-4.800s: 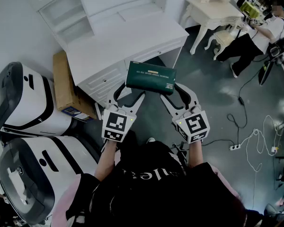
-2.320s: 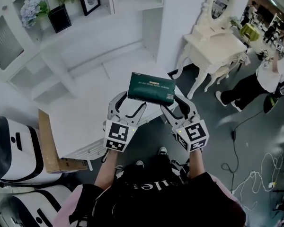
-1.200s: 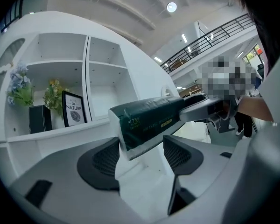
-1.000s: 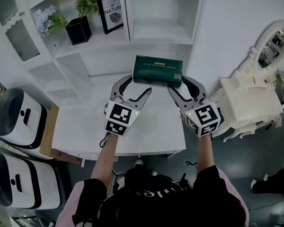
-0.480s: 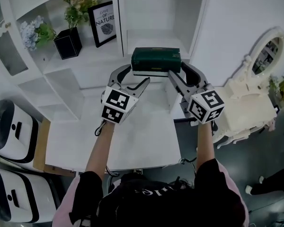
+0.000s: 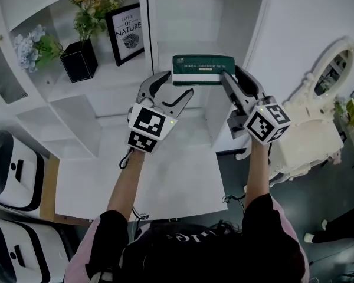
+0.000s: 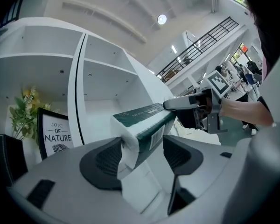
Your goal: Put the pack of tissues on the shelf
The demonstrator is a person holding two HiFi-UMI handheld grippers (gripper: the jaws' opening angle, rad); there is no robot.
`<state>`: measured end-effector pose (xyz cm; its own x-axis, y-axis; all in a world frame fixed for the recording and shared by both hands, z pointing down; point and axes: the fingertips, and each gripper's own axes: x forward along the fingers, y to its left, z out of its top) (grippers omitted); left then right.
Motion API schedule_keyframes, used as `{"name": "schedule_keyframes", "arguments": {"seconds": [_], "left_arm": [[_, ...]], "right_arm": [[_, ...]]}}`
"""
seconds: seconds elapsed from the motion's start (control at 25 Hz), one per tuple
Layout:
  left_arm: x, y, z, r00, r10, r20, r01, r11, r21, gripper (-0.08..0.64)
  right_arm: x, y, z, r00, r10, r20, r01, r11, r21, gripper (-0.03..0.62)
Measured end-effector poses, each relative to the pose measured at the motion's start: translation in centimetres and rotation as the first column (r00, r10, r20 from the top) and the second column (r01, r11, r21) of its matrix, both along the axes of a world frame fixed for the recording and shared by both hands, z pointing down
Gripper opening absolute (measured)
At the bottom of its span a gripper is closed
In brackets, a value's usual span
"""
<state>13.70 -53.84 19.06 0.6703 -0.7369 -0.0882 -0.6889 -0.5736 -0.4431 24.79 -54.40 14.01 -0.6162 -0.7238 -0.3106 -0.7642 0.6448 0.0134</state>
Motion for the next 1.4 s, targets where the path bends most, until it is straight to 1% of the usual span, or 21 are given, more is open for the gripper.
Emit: {"name": "schedule_keyframes", "arguments": {"seconds": [0.2, 0.36, 0.52, 0.6, 0.68, 0.84, 1.0, 1.04, 1.12, 1.2, 1.28, 1.36, 1.4], "left_arm": [[0.0, -0.2, -0.8, 1.000, -0.005, -0.011, 0.005, 1.000, 0.024, 0.290], [-0.2, -1.3, -1.8, 1.000, -0.018, -0.015, 0.018, 0.999, 0.040, 0.290], [0.0, -3.0, -0.7, 0.999, -0.035, 0.010, 0.035, 0.999, -0.012, 0.291], [0.3, -3.5, 0.1, 0.999, -0.037, 0.022, 0.037, 0.999, -0.028, 0.291], [0.4, -3.8, 0.6, 0.999, -0.037, 0.026, 0.037, 0.999, -0.034, 0.291], [0.4, -4.6, 0.8, 0.999, -0.047, 0.021, 0.048, 0.998, -0.044, 0.295], [0.8, -5.5, 1.6, 0.997, -0.071, 0.035, 0.073, 0.996, -0.060, 0.295], [1.0, -5.6, 1.6, 0.997, -0.069, 0.031, 0.070, 0.995, -0.065, 0.295], [1.3, -5.5, 1.2, 0.999, -0.047, 0.006, 0.048, 0.995, -0.082, 0.295], [1.6, -5.4, 0.6, 0.999, -0.033, -0.007, 0.032, 0.996, -0.088, 0.295], [1.6, -5.6, 1.0, 0.999, -0.043, -0.009, 0.042, 0.994, -0.100, 0.295], [1.7, -5.8, 1.2, 0.999, -0.052, -0.012, 0.050, 0.993, -0.106, 0.295], [1.6, -5.7, 1.0, 0.999, -0.048, -0.015, 0.047, 0.993, -0.104, 0.295]], "right_arm": [[-0.3, 0.1, -0.6, 0.999, 0.020, -0.046, -0.017, 0.998, 0.055, 0.215], [-0.6, -0.8, -1.1, 0.991, 0.066, -0.115, -0.055, 0.994, 0.092, 0.215], [-0.6, -3.0, 0.3, 0.981, 0.110, -0.163, -0.101, 0.993, 0.063, 0.213], [-0.5, -4.1, 1.4, 0.967, 0.156, -0.201, -0.149, 0.988, 0.048, 0.212], [-0.4, -5.0, 2.4, 0.951, 0.204, -0.231, -0.201, 0.979, 0.038, 0.212], [-0.3, -6.7, 2.8, 0.946, 0.259, -0.196, -0.265, 0.964, -0.002, 0.207], [0.0, -8.3, 3.0, 0.921, 0.348, -0.176, -0.360, 0.932, -0.043, 0.194], [-0.1, -8.6, 3.0, 0.913, 0.364, -0.183, -0.377, 0.925, -0.042, 0.177], [-0.6, -9.1, 3.2, 0.892, 0.400, -0.212, -0.415, 0.910, -0.027, 0.093], [-0.9, -9.6, 3.2, 0.861, 0.446, -0.245, -0.460, 0.888, 0.000, 0.081], [-0.9, -9.9, 3.2, 0.838, 0.474, -0.270, -0.488, 0.873, 0.016, 0.080], [-0.9, -10.0, 3.2, 0.834, 0.475, -0.281, -0.492, 0.871, 0.012, 0.080], [-1.0, -10.0, 3.3, 0.838, 0.465, -0.284, -0.484, 0.875, 0.005, 0.081]]}}
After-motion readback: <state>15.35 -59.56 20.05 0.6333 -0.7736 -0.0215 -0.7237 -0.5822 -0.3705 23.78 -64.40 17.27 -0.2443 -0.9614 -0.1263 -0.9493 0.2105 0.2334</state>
